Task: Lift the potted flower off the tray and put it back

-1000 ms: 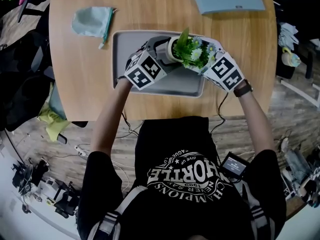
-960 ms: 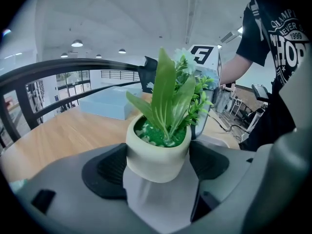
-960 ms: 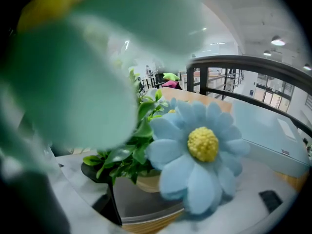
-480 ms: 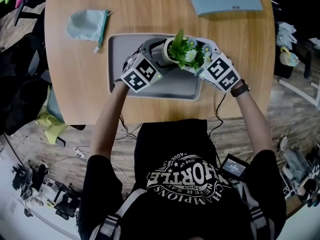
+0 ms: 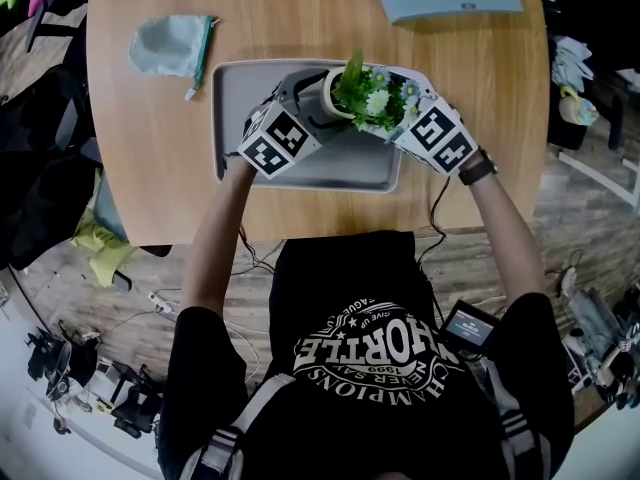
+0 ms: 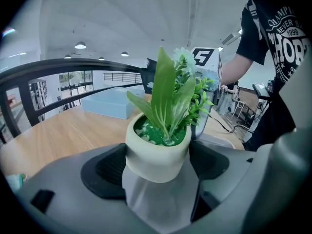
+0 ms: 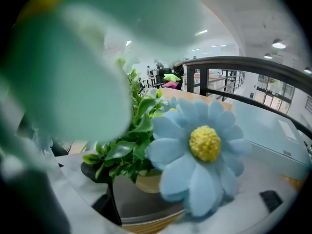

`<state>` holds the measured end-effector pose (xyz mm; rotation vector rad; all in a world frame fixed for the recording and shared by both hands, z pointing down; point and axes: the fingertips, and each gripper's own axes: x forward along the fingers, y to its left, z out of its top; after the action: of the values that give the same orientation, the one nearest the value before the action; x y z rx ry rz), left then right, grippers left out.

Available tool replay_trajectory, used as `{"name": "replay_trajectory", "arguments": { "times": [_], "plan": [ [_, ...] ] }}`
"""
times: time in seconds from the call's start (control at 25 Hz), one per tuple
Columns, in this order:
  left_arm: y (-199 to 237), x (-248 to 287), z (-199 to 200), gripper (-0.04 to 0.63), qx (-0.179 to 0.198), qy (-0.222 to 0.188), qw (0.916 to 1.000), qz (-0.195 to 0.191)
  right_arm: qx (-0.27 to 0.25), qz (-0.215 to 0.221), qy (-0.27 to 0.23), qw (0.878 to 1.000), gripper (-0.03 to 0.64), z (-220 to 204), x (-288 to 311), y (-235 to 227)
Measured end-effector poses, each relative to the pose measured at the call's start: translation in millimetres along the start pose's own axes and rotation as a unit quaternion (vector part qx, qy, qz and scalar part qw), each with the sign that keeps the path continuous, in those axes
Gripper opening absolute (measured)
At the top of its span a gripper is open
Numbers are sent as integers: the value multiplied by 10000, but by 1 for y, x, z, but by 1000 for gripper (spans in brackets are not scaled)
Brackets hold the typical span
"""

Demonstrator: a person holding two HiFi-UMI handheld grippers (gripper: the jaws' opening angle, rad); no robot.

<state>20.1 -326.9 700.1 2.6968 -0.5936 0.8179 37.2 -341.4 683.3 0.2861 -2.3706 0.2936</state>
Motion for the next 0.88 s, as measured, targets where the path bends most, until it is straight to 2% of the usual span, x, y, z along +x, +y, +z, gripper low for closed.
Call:
{"name": "replay_trajectory", "arguments": {
  "times": [0.24, 0.48, 0.88],
  "plan": [
    [0, -1, 8, 414, -128, -38, 9999, 61, -54, -27, 165, 9998, 451, -1, 0, -3],
    [1, -2, 0, 414, -201, 181, 9993, 245, 94, -54, 209, 9997, 453, -1, 1, -1],
    [7, -28, 8, 414, -442, -1, 9972, 611, 415, -480, 62, 9980, 443, -2, -19, -8]
  ]
}}
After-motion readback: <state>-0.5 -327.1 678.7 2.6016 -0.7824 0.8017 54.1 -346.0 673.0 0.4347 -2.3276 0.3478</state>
